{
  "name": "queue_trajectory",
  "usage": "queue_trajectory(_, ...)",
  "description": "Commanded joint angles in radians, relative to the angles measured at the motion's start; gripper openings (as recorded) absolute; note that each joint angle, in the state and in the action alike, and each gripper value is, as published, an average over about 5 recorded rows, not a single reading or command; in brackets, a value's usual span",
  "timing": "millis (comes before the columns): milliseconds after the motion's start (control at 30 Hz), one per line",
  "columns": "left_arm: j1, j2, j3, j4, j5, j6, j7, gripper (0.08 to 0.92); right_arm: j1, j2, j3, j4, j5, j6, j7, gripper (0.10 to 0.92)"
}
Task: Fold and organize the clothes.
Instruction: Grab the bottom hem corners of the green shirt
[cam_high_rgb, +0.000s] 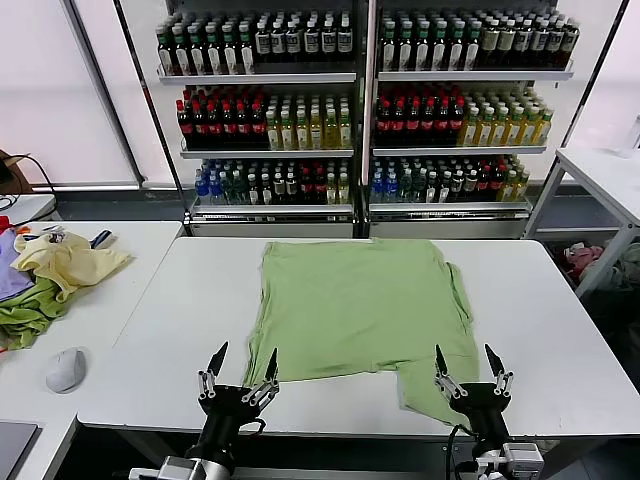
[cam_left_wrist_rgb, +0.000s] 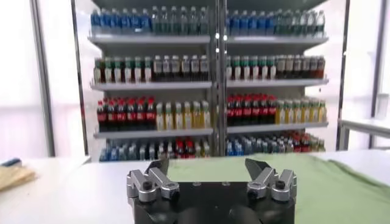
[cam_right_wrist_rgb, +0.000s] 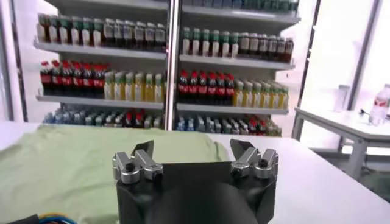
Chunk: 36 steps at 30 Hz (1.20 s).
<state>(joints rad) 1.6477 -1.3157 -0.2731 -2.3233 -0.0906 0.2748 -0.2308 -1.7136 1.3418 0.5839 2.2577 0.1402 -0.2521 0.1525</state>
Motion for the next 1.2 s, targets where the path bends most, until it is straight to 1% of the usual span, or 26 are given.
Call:
queue_trajectory(33,-0.143,0.026,0.016,0.12,-0.085,0.168,-0.057,0.823,-0.015,-0.009,0.046,-0.024,0.023,-0.06,0.002,0.823)
queue_trajectory(200,-0.208,0.029,0.026,0.181,-0.096,0.242,-0.086,0.823,-0.022,-0.002,0.045,-0.032,0.016,-0.085,0.006,0.823)
queue_trajectory(367,-0.242,0.034,0.036,0.229,-0.117,0.302,-0.106,0.823,-0.015,0.006,0.043,-0.054,-0.002,-0.106,0.017,0.823)
queue_trajectory(700,-0.277,0.042,0.041,0.325,-0.098,0.309,-0.126,0.823,0.007,0.02,0.007,-0.111,-0.013,-0.124,0.02,0.823)
queue_trajectory(933,-0.264,0.047,0.059,0.333,-0.108,0.308,-0.119,0.823,0.013,0.025,-0.015,-0.133,-0.004,-0.131,0.019,0.822)
queue_trajectory(1000,-0.259,0.047,0.065,0.331,-0.111,0.308,-0.117,0.823,0.013,0.024,-0.02,-0.135,0.005,-0.133,0.018,0.803)
queue_trajectory(1067,-0.257,0.047,0.07,0.331,-0.116,0.308,-0.115,0.821,0.013,0.024,-0.026,-0.136,0.015,-0.133,0.018,0.758)
queue_trajectory(1133,-0.256,0.048,0.072,0.332,-0.123,0.308,-0.114,0.802,0.012,0.025,-0.031,-0.136,0.024,-0.133,0.018,0.707)
queue_trajectory(1200,-0.256,0.051,0.073,0.334,-0.132,0.308,-0.114,0.757,0.011,0.025,-0.036,-0.136,0.028,-0.132,0.016,0.647)
